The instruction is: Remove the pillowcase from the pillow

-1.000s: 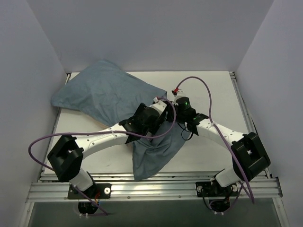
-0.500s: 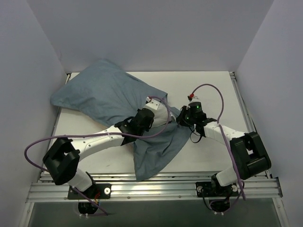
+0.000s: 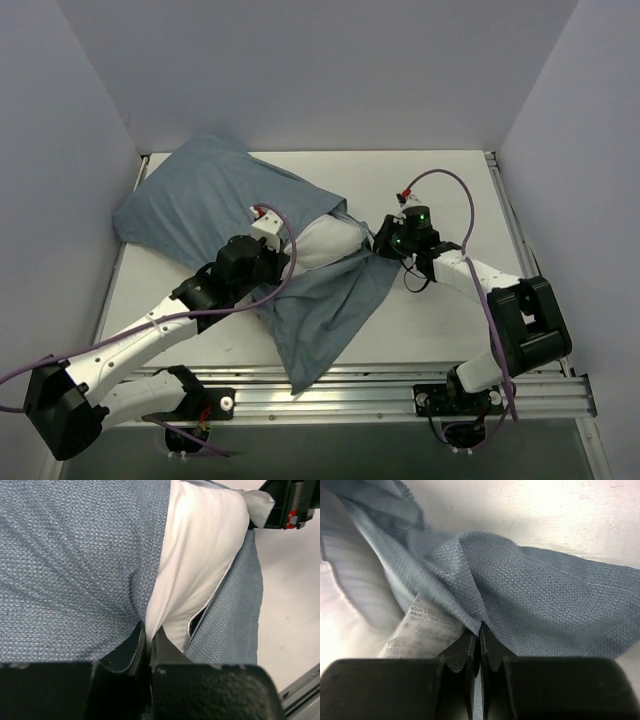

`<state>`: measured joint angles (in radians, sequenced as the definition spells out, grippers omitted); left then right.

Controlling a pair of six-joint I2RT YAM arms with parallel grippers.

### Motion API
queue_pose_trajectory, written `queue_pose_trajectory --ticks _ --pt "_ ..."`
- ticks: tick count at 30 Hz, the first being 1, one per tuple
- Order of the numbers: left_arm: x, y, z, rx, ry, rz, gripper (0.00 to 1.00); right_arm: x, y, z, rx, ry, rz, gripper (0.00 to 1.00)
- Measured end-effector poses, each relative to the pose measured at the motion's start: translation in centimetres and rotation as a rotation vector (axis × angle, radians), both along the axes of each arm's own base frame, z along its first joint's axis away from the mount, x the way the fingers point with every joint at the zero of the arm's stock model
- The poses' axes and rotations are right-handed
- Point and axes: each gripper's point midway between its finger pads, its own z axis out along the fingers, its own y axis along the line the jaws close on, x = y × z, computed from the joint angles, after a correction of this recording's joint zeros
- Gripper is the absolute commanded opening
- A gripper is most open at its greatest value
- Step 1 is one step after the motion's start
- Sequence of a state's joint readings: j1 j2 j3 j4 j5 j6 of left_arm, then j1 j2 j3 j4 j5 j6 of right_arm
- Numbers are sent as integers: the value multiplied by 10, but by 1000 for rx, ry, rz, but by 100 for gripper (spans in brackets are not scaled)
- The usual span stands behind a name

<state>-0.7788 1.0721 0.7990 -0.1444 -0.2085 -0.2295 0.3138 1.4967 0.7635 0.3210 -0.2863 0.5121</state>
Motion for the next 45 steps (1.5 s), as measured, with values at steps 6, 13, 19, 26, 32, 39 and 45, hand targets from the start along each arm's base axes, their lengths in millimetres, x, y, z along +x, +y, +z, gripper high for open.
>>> queue_pose_trajectory --ticks 6,13,19,26,32,39,45 --pt "-8 3 7 -61 12 -32 2 7 -1 5 2 -2 -7 0" --pt "0 -5 7 -129 44 2 2 -3 14 -5 -3 24 39 10" --pt "37 -39 -8 -119 113 33 2 -36 15 1 -46 22 54 43" --pt "64 -60 -6 -136 114 59 2 -50 14 97 13 -208 59 54" --pt "78 -71 -6 -160 118 74 2 -76 61 100 79 -191 174 62" --pt "84 -75 -1 -168 112 76 2 -96 100 59 26 -108 296 62" --pt "84 -75 -1 -168 111 78 2 -91 102 55 -3 -147 329 53"
